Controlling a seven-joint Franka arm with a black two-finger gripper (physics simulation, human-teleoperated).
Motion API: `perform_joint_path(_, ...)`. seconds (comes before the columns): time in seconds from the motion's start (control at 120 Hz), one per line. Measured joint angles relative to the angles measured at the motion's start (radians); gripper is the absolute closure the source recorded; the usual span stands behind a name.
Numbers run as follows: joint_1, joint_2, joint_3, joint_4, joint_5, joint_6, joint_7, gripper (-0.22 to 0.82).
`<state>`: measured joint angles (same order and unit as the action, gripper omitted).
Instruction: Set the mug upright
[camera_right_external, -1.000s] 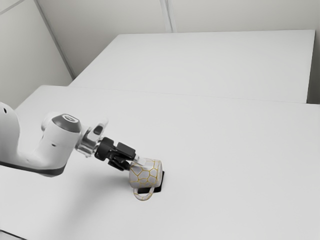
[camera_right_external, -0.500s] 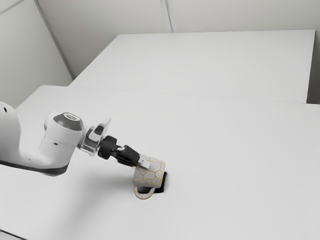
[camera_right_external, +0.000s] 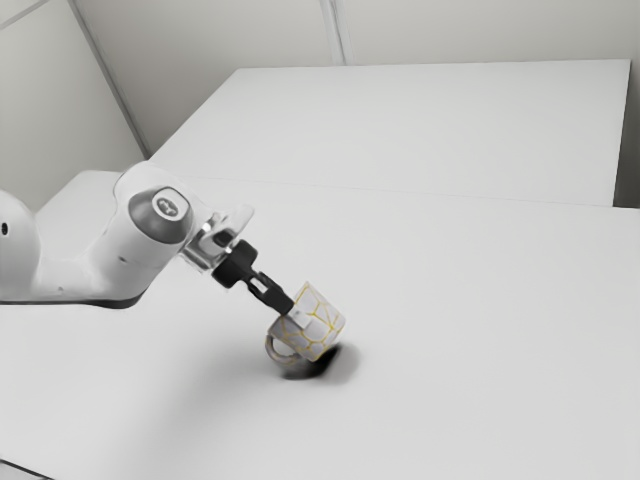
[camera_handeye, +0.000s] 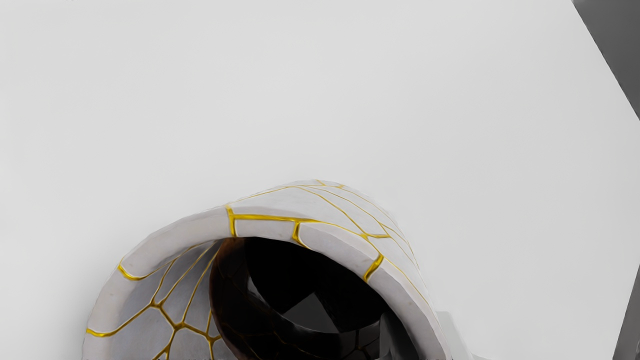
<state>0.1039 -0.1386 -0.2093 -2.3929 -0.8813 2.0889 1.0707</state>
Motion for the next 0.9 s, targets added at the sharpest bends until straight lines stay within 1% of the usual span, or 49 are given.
perform_joint_path(0.133, 0.002, -0.011, -0.066, 0.034, 0.331, 0.069, -0.073, 0.78)
perform_joint_path(0.225, 0.002, -0.012, -0.088, 0.05, 0.55, 0.106, -0.154, 0.79)
perform_joint_path(0.308, 0.002, -0.009, -0.101, 0.053, 0.675, 0.135, -0.229, 0.79)
perform_joint_path(0.533, 0.003, 0.001, -0.121, 0.047, 0.884, 0.182, -0.431, 0.79)
perform_joint_path(0.783, 0.004, 0.029, -0.122, 0.012, 0.948, 0.222, -0.621, 0.79)
perform_joint_path(0.8, 0.004, 0.031, -0.122, 0.011, 0.949, 0.225, -0.631, 0.77)
perform_joint_path(0.9, 0.003, 0.041, -0.122, 0.009, 0.945, 0.233, -0.679, 0.54)
